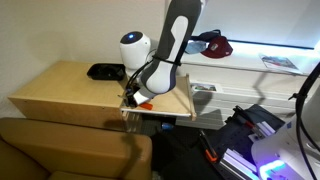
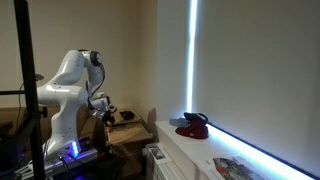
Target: Put the screwdriver in the drawer
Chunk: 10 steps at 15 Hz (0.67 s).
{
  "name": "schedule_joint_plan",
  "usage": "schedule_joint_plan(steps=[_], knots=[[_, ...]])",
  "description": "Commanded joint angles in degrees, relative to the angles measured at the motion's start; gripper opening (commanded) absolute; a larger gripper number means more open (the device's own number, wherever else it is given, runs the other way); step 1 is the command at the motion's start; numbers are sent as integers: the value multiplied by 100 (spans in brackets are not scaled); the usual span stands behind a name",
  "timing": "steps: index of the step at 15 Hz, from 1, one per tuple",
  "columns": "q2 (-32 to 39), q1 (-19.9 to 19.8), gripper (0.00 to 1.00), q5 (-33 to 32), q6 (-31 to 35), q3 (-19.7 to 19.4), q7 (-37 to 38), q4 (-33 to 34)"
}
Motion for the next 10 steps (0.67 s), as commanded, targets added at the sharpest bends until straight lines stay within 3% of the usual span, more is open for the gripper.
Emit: schedule_joint_plan(steps=[1,6,7,8,10], knots=[[431,260,100,187,313,-175,-349,221],[484,520,100,484,287,-352,-463,189],[508,563,75,566,309,-403,-492,184],[528,582,74,662,329,-412,-534,183],[548,655,60,821,342,-488,-576,160]])
